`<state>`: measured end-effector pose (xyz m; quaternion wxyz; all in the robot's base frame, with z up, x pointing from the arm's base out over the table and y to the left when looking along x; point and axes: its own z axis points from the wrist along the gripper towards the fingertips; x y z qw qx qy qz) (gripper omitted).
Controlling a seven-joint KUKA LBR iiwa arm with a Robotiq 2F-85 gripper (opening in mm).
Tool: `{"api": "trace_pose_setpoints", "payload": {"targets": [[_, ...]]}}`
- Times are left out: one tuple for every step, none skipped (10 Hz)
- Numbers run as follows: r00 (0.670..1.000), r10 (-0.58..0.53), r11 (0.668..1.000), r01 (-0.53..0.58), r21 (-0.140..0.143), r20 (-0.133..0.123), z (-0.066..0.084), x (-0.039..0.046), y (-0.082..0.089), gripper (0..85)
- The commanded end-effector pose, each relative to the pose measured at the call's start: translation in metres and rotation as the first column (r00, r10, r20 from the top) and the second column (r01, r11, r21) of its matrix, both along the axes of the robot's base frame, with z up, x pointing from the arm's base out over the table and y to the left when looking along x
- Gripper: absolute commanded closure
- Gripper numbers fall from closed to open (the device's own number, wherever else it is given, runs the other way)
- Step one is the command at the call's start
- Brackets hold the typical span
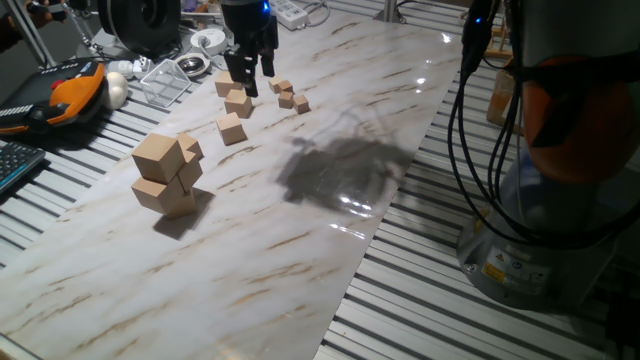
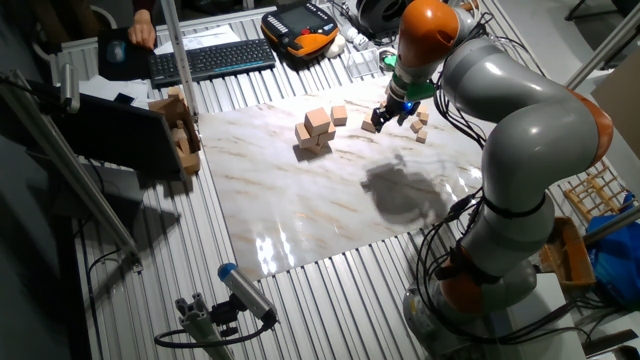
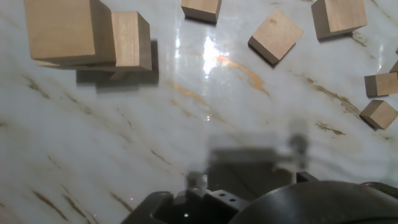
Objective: Stack the blocks into a cross shape
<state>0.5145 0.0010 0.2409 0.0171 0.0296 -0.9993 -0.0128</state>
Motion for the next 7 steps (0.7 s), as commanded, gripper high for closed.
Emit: {"api": "trace_pose_setpoints", "payload": {"targets": [[1.000,-0.001,1.000,0.001,0.000,0.003,-0.0008,0.0000,0.0002,85.0],[1.000,-0.002,1.000,0.002,-0.002,0.006,-0.0007,0.0002,0.0005,85.0],[1.000,-0.002,1.000,0.002,-0.003,0.008,-0.0006,0.0004,0.0004,85.0],[1.000,0.000,1.000,0.000,-0.005,0.008,-0.0006,0.0006,0.0005,85.0],[1.000,-0.002,1.000,0.002,-0.005,0.004,-0.0003,0.0010,0.0010,85.0],[1.000,-0.003,1.000,0.003,-0.008,0.003,-0.0001,0.0013,0.0009,85.0],[1.000,-0.008,1.000,0.008,-0.002,0.003,0.0001,0.0015,0.0005,85.0]]}}
